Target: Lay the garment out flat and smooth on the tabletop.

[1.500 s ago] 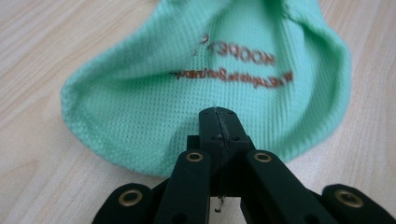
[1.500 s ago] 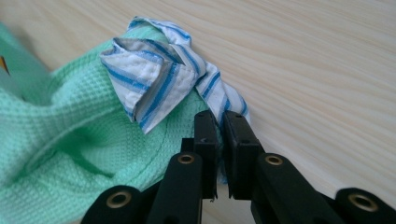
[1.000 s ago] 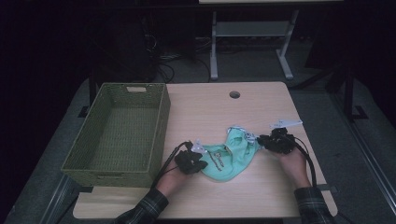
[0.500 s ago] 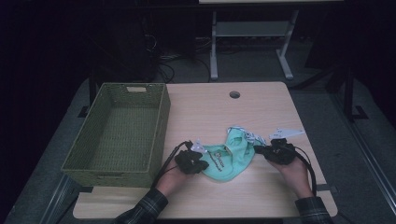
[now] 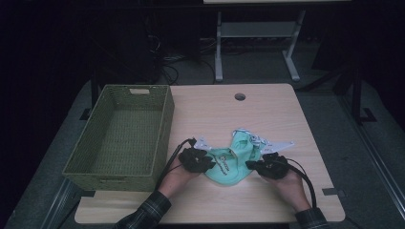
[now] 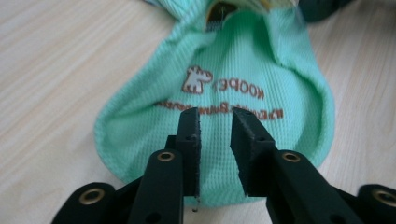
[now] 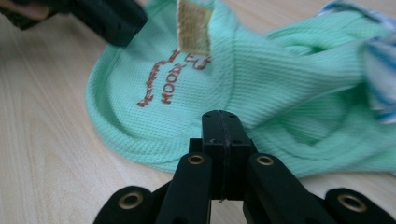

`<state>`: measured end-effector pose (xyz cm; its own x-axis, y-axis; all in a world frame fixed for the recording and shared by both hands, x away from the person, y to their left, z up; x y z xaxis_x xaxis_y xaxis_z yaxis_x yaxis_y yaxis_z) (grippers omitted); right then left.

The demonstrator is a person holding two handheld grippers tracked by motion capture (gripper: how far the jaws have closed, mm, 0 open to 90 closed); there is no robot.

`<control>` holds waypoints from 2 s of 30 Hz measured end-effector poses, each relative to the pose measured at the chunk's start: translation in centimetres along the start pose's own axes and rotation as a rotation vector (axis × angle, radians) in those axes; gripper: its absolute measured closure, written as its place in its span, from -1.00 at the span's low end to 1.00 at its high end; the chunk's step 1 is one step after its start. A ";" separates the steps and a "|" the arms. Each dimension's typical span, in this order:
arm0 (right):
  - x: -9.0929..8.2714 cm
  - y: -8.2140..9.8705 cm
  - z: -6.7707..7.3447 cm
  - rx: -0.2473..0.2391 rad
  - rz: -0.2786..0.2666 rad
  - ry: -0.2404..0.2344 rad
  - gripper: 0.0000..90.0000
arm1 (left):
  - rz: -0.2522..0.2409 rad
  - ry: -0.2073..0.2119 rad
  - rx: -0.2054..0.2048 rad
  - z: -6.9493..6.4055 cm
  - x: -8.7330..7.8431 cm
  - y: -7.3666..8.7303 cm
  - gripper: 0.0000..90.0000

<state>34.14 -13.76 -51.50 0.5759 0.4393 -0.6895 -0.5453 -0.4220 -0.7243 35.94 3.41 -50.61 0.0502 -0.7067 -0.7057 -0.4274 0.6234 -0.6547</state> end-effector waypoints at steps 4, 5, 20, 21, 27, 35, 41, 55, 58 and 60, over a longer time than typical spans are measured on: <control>0.7 0.5 0.7 -0.033 0.027 -0.007 1.00 | -0.024 -0.006 0.007 0.4 -0.6 -1.1 0.51; 0.7 0.5 0.8 -0.031 0.032 -0.011 1.00 | -0.035 -0.008 0.006 0.5 -0.8 -1.4 0.50; 1.4 1.3 1.5 -0.073 0.069 -0.016 1.00 | -0.072 0.000 0.023 2.6 -0.4 -5.3 0.37; 1.4 1.3 1.5 -0.074 0.068 -0.016 1.00 | -0.072 0.002 0.028 2.8 -0.3 -5.6 0.37; 1.3 1.3 1.5 -0.080 0.068 -0.011 1.00 | -0.089 0.023 0.037 3.6 0.7 -7.7 0.37; 1.4 1.3 1.5 -0.090 0.064 -0.013 1.00 | -0.038 0.013 0.048 5.0 2.7 -8.7 0.35; 1.4 1.3 1.5 -0.101 0.061 -0.012 1.00 | -0.028 0.033 0.021 5.7 4.6 -8.7 0.35; 1.4 1.3 1.5 -0.115 0.061 -0.010 1.00 | 0.022 0.078 0.013 5.4 7.3 -8.0 0.41; 1.4 1.3 1.4 -0.116 0.060 -0.010 1.00 | 0.035 0.087 0.013 5.4 7.4 -7.9 0.48; 1.4 1.3 1.5 -0.112 0.064 -0.010 1.00 | 0.037 0.088 0.010 5.4 7.5 -7.8 0.60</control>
<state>33.31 -12.50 -53.37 0.5359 0.4159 -0.7347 -0.5091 -0.5351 -0.6742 44.52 -5.00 -52.25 -0.0453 -0.7097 -0.7031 -0.4182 0.6527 -0.6318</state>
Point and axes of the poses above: each handheld gripper's, and its own axes: x roughly forward along the jaws, y roughly out of its underside, z roughly to its left, the point moved 9 cm from there along x, roughly forward along the jaws, and after that the axes turned 15 degrees about y, right-handed, at the moved point
